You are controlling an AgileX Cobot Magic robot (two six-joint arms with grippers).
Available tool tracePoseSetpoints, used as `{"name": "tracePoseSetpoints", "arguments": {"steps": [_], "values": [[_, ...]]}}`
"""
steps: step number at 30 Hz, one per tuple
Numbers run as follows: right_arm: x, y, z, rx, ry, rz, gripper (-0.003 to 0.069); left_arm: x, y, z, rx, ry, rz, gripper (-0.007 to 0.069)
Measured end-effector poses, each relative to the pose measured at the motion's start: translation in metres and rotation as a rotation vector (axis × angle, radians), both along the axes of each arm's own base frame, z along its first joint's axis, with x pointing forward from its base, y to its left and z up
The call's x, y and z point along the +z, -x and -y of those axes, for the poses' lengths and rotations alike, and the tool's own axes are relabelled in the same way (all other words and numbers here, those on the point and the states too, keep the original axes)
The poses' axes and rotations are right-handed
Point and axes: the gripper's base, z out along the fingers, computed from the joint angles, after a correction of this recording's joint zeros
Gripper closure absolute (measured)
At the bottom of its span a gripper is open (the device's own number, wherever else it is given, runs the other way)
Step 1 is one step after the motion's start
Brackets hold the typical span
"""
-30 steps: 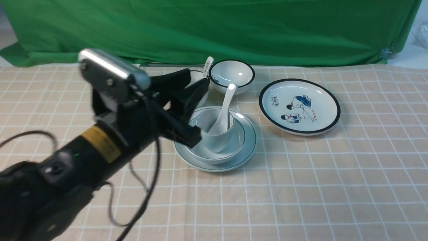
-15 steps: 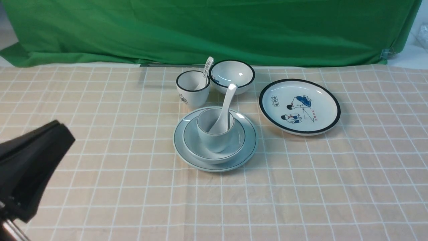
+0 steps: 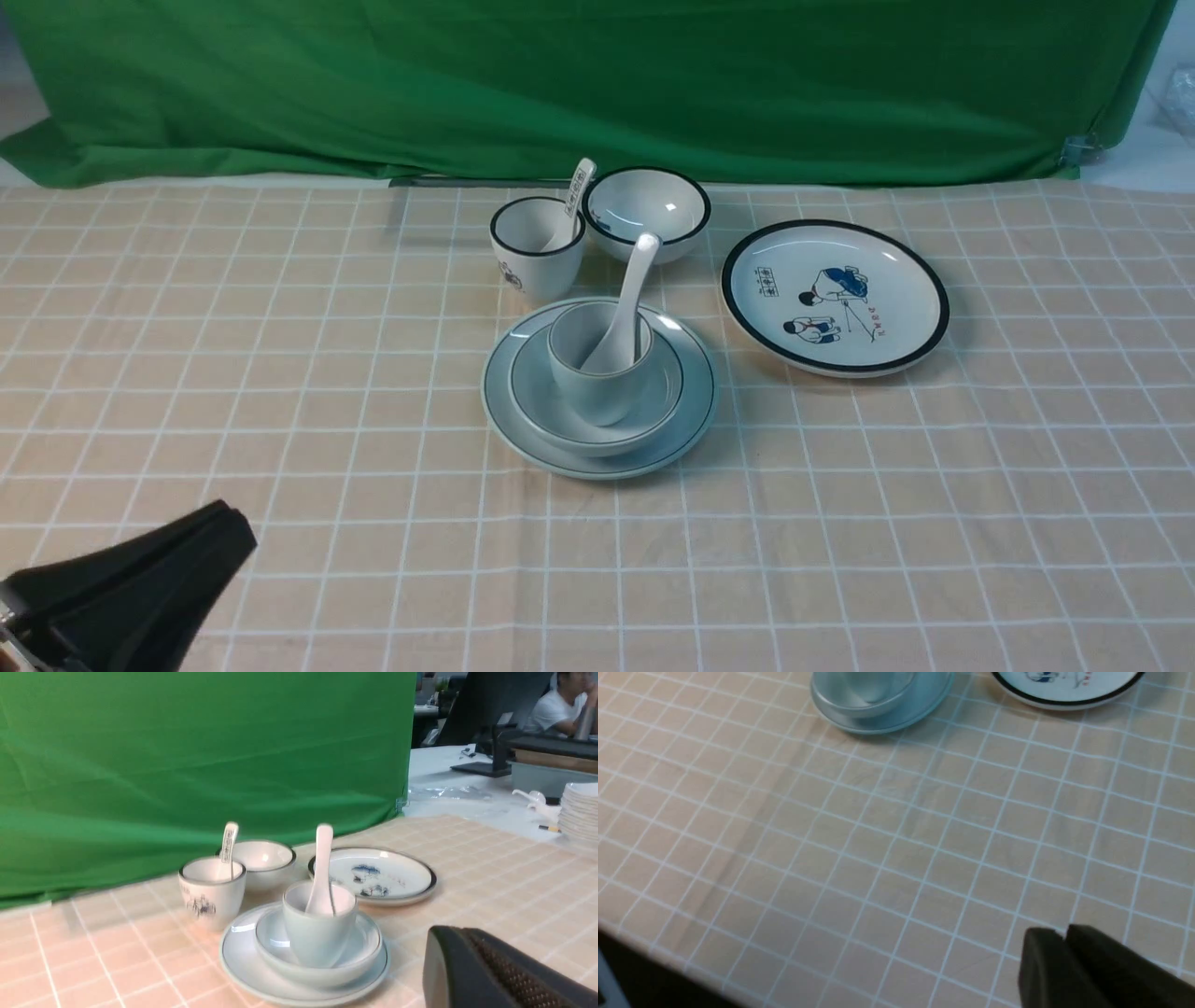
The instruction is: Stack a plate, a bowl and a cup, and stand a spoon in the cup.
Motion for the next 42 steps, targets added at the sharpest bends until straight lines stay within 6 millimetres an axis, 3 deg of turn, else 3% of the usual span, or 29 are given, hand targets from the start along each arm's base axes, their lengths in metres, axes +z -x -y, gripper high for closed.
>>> {"name": "tracePoseSetpoints", "arguments": {"steps": [4, 7, 8, 9, 10, 12, 17, 42], "values": [[-0.016, -0.002, 0.003, -0.082, 0.052, 0.169, 0.0636, -0.013, 0.001, 0.0, 0.0, -0.023, -0.028, 0.062], [-0.056, -0.007, 0.001, -0.098, 0.12, 0.331, 0.0641, -0.024, 0.002, -0.001, 0.0, -0.043, -0.057, 0.062], [-0.057, -0.007, 0.001, -0.099, 0.117, 0.362, 0.0642, -0.025, 0.002, -0.001, 0.0, -0.044, -0.059, 0.0618], [-0.088, -0.012, 0.001, -0.139, 0.109, 0.387, 0.0641, -0.027, 0.002, -0.001, 0.001, -0.05, -0.067, 0.0617], [-0.097, -0.013, 0.001, -0.15, 0.108, 0.378, 0.0641, -0.026, 0.002, -0.001, 0.001, -0.051, -0.066, 0.0617], [-0.146, -0.017, 0.003, -0.205, 0.083, 0.396, 0.0641, -0.027, 0.001, -0.001, 0.0, -0.052, -0.066, 0.0617], [-0.201, -0.019, 0.004, -0.231, 0.065, 0.415, 0.0641, -0.028, 0.001, -0.002, 0.007, -0.064, -0.08, 0.0617], [-0.208, -0.019, 0.003, -0.245, 0.037, 0.392, 0.0615, -0.029, 0.001, -0.002, 0.01, -0.07, -0.08, 0.0617]]}}
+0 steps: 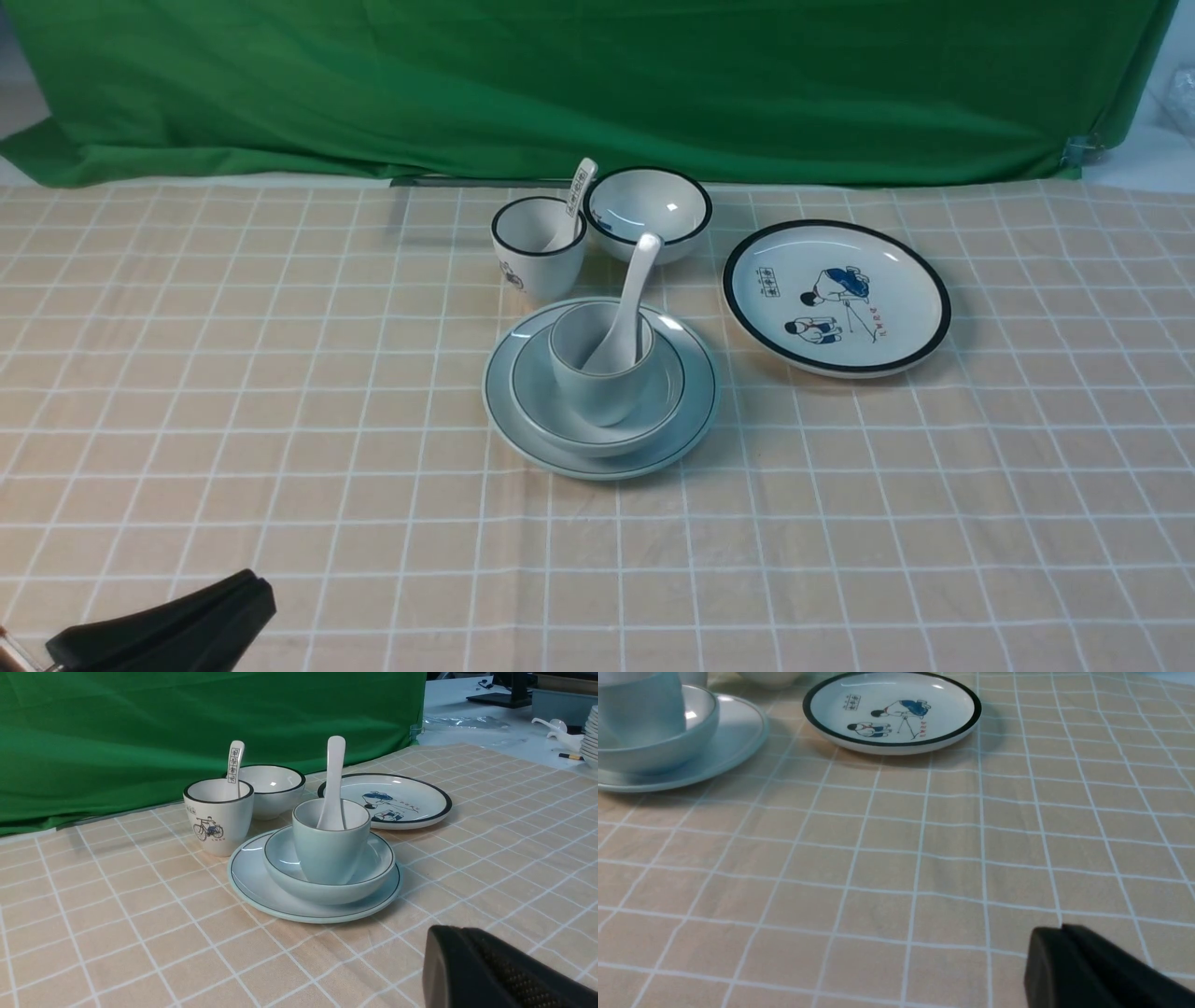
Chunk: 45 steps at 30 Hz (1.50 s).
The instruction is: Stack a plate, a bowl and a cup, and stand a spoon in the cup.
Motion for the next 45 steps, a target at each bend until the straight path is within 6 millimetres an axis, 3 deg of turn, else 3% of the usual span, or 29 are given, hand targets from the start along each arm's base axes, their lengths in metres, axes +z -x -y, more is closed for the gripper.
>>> {"name": "tracePoseSetpoints", "arguments": {"steps": [6, 10, 14, 17, 23, 45], "values": [[0.0, 0.0, 0.0, -0.001, -0.003, 0.0, 0.0606, 0.012, 0.001, -0.012, 0.131, 0.083, 0.115, 0.0617], [0.0, 0.0, 0.0, -0.001, -0.003, 0.0, 0.0596, 0.021, 0.005, -0.039, 0.456, 0.348, 0.165, 0.0617], [0.0, 0.0, 0.0, -0.001, -0.003, 0.0, 0.0585, 0.017, 0.012, -0.045, 0.558, 0.314, 0.177, 0.0617], [0.0, 0.0, 0.0, -0.001, -0.005, 0.0, 0.058, -0.003, 0.013, -0.049, 0.626, 0.231, -0.026, 0.0617], [0.0, 0.0, 0.0, -0.001, -0.005, 0.001, 0.0566, -0.016, 0.014, -0.049, 0.637, 0.178, -0.157, 0.0617], [0.0, 0.0, 0.0, -0.001, -0.005, 0.001, 0.0526, -0.015, 0.014, -0.042, 0.554, 0.092, -0.13, 0.0617]]}}
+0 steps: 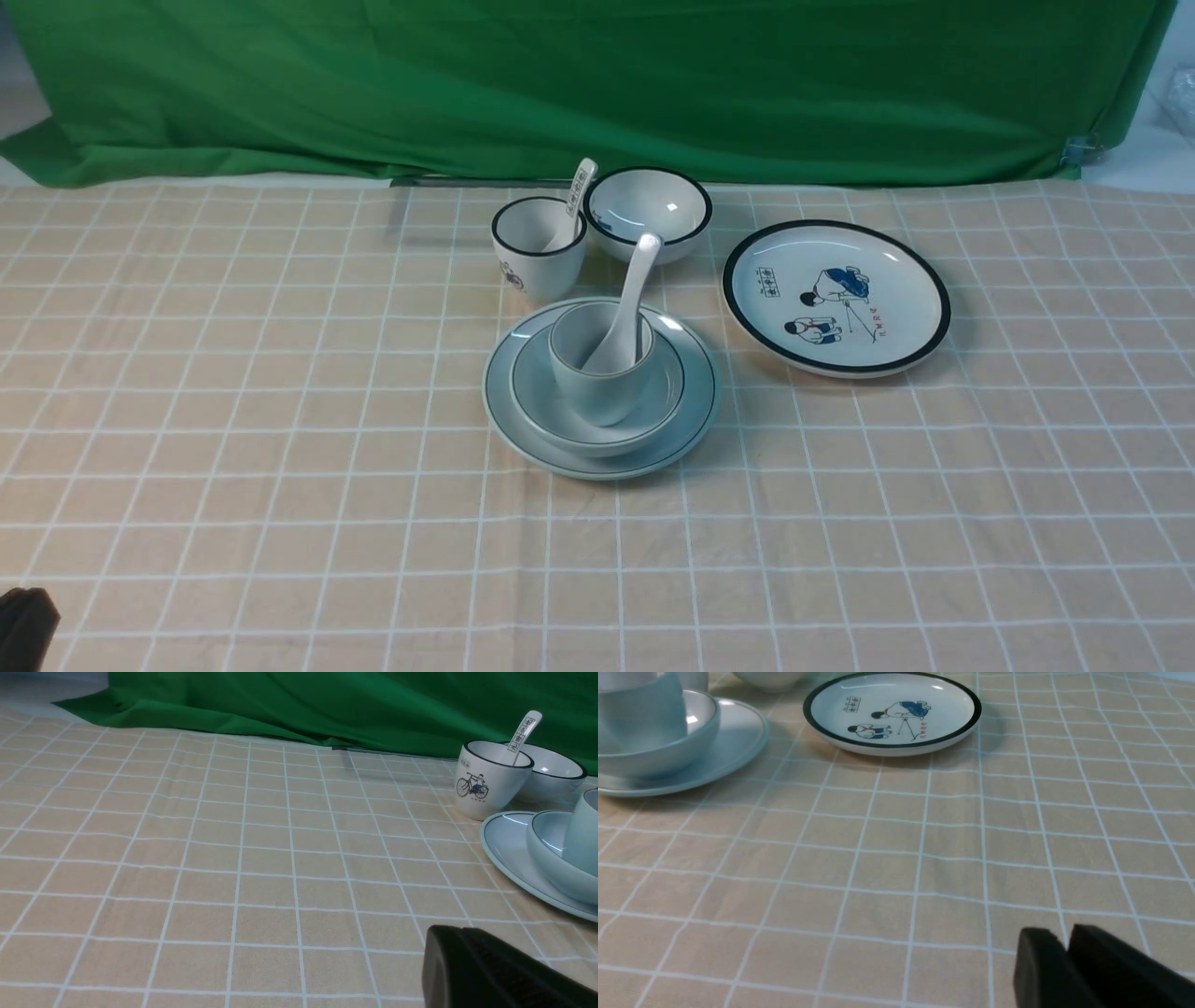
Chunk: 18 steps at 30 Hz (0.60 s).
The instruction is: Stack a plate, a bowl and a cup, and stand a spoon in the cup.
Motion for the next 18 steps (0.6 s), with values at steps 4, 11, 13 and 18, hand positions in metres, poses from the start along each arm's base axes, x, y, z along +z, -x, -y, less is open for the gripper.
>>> {"name": "tracePoseSetpoints", "arguments": {"steps": [4, 11, 13, 18], "values": [[0.0, 0.0, 0.0, 0.0, 0.0, 0.0, 0.0515, 0.0, 0.0, 0.0003, -0.004, -0.002, 0.001, 0.0617], [0.0, 0.0, 0.0, 0.0, 0.0, 0.0, 0.0499, 0.0, 0.0, 0.0003, -0.004, -0.003, 0.001, 0.0617], [0.0, 0.0, 0.0, 0.0, 0.0, 0.0, 0.0494, 0.0, 0.0, 0.0003, -0.004, -0.003, 0.001, 0.0617], [0.0, 0.0, 0.0, 0.0, 0.0, 0.0, 0.0481, 0.0013, -0.0002, 0.0001, -0.002, -0.004, 0.015, 0.0617]]}}
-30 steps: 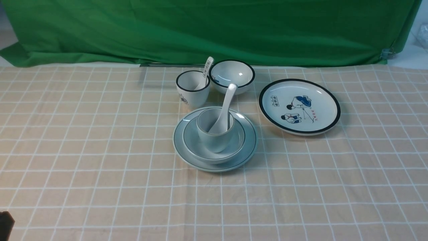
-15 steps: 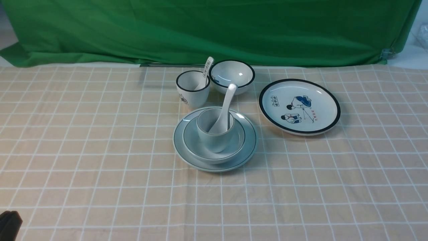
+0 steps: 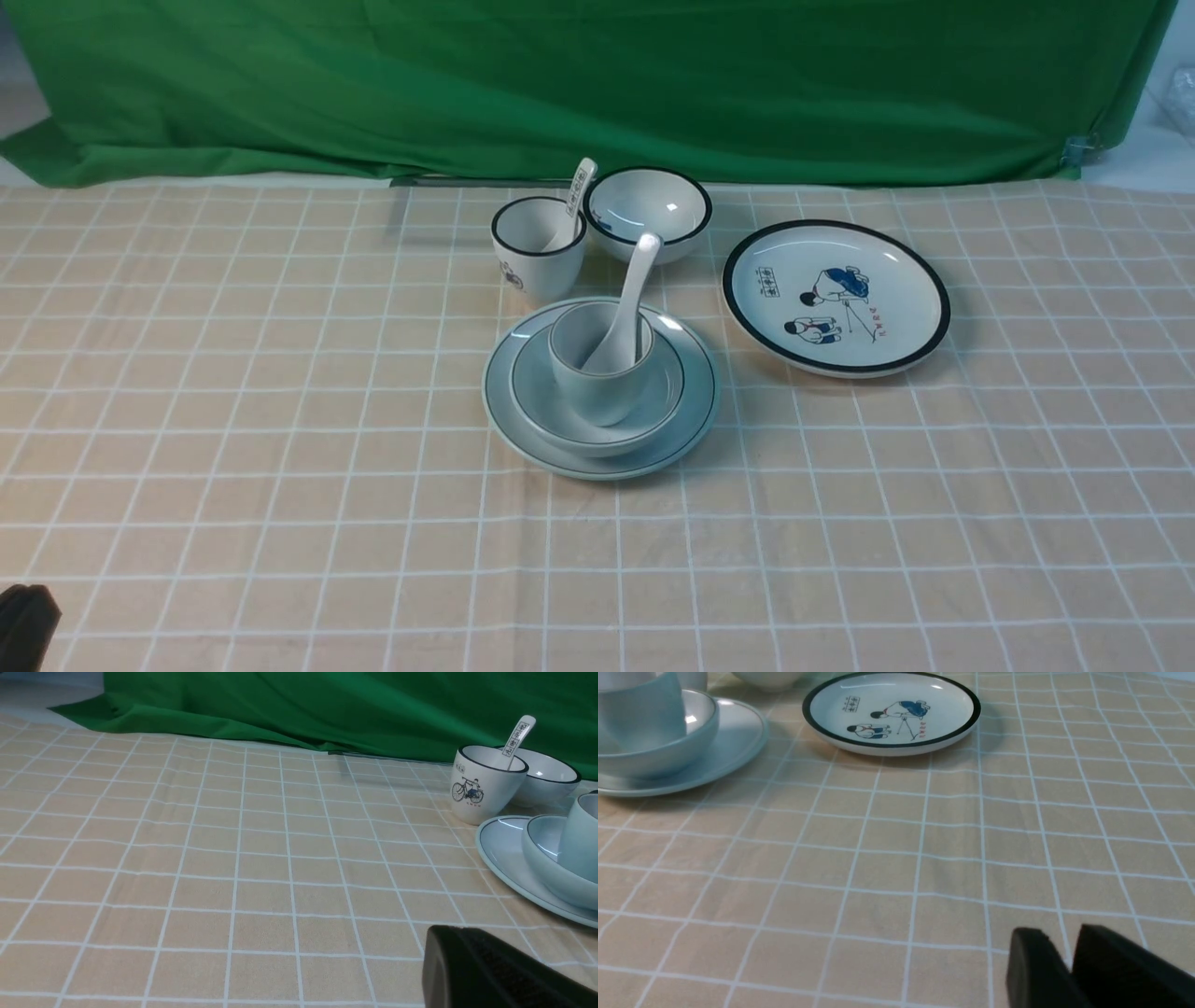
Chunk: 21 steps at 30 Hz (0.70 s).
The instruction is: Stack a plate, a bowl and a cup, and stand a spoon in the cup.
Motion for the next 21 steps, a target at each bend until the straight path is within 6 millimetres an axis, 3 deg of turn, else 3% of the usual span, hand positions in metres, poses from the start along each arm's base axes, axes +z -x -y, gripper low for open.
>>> {"name": "tracePoseSetpoints", "arguments": {"steps": [21], "values": [[0.0, 0.0, 0.0, 0.0, 0.0, 0.0, 0.0442, 0.0004, -0.0001, -0.0001, 0.0, -0.001, 0.005, 0.0617]]}}
